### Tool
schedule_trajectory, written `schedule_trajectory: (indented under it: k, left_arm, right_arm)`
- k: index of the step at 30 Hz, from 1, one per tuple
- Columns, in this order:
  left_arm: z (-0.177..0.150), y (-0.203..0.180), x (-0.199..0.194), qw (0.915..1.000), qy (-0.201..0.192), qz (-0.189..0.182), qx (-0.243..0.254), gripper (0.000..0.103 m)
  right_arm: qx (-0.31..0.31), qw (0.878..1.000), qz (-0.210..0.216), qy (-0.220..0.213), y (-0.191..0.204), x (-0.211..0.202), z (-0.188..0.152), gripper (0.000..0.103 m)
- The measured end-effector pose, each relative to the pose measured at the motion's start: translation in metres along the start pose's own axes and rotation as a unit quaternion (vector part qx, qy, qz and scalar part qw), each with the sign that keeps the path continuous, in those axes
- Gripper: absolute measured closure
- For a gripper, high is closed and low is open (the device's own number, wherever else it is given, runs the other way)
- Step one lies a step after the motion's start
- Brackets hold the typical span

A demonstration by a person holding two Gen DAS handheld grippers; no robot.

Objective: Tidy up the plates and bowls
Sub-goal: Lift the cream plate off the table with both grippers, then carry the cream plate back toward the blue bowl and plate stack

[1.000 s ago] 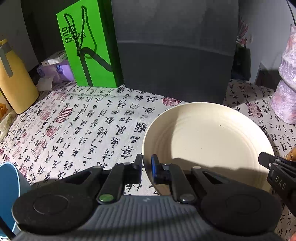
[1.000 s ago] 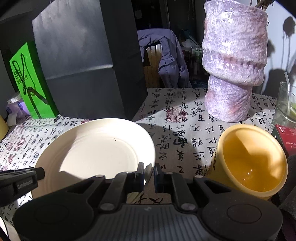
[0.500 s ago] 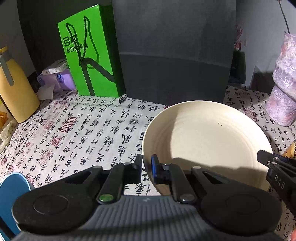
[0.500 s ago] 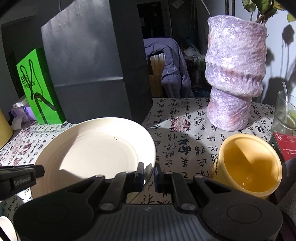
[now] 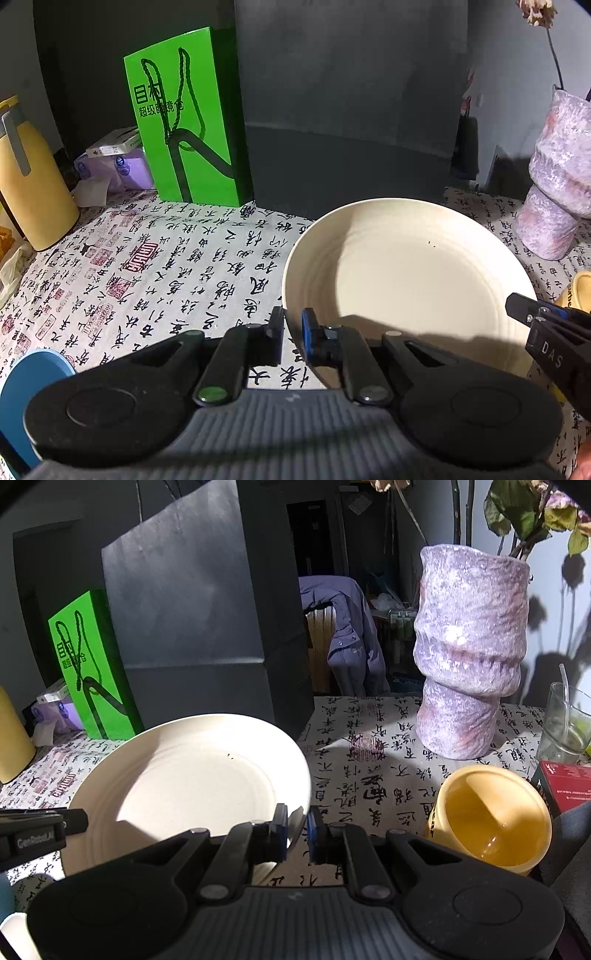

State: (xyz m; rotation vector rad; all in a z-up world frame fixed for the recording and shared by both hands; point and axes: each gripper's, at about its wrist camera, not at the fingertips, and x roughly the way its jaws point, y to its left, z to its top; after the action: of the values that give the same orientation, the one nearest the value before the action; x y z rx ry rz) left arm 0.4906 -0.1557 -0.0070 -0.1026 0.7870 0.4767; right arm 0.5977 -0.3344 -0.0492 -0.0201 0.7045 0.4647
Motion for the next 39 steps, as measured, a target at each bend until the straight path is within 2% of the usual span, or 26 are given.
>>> schedule_trajectory:
  k: [16, 26, 39]
  left_arm:
    - [0.001, 0.018, -0.015, 0.9993, -0.004, -0.037, -0.001, 0.092]
    - [0.006, 0.032, -0.018, 0.9976, -0.004, -0.069, -0.011, 0.093]
    - [0.002, 0.037, -0.039, 0.9957, -0.019, -0.090, -0.003, 0.093]
  right_arm:
    - [0.010, 1.000, 0.009, -0.027, 0.006, -0.020, 0.002, 0.093]
    - [0.017, 0.999, 0.002, -0.035, 0.012, -0.029, 0.005, 0.093]
    - [0.034, 0.999, -0.009, -0.041, 0.013, -0.051, -0.005, 0.093]
